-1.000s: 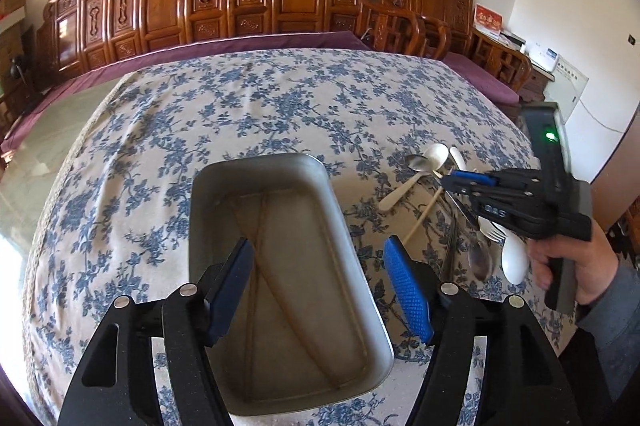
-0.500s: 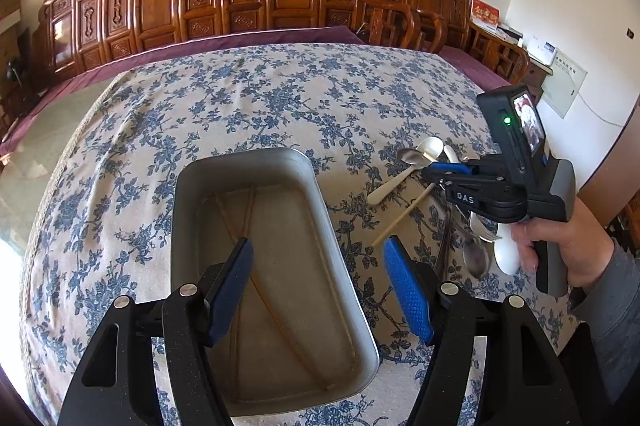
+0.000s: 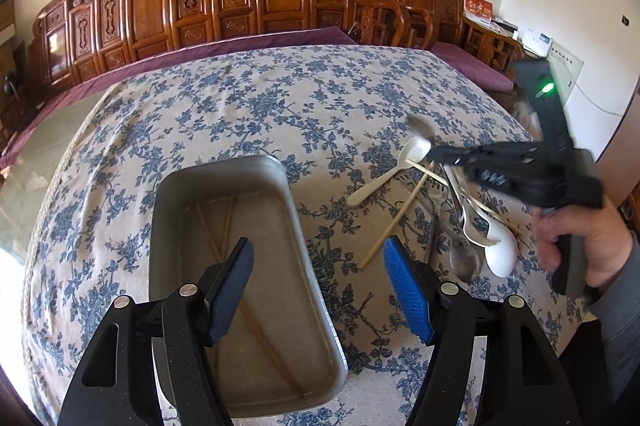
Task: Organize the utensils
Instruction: 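Grasp a wooden chopstick with the left tool while the right tool holds the metal spoon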
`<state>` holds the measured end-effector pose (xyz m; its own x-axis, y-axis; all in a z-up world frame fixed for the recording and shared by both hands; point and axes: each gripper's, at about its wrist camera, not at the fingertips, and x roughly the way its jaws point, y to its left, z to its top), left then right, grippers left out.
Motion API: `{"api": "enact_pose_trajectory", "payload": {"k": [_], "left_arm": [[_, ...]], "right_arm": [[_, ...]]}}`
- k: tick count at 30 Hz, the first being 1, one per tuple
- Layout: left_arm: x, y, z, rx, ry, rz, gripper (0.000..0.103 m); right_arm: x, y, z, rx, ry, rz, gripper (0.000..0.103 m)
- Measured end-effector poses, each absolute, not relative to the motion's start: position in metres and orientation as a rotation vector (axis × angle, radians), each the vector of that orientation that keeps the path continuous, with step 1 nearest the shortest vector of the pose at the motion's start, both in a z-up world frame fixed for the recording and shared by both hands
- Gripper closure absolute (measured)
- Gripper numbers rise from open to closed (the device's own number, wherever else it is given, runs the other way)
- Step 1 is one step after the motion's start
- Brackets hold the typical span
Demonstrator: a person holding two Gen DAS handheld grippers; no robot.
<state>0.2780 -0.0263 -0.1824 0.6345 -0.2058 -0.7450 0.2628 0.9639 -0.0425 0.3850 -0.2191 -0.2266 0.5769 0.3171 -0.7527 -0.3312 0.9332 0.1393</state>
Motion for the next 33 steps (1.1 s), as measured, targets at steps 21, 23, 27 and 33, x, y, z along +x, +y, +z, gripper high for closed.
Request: {"api": "enact_pose_trajectory", "payload": {"k": [21,23,27,33], "left_arm": [[0.332,-0.110,-0.210,0.247,0.942,-0.337,0.045],[0.341,-0.116,-0.219,0.258,0.972,-0.350,0.052],[0.358,-0.123,-0.240,0.273,1.040,-0.356,0.072],[0.371,-0.130,-0.252,0.272,1.083,-0.363,0.080]], "right_arm": [[0.373,-0.311,-0.216,0.122,0.811,0.327,0.099],[0.375,-0.315,-0.222,0.119,0.824,0.316,0.099],[0.376,-0.322,-0.228,0.123,0.835,0.309,0.099],[0.374,-0.319,-0.228,0.121,0.832,0.323,0.099]]}}
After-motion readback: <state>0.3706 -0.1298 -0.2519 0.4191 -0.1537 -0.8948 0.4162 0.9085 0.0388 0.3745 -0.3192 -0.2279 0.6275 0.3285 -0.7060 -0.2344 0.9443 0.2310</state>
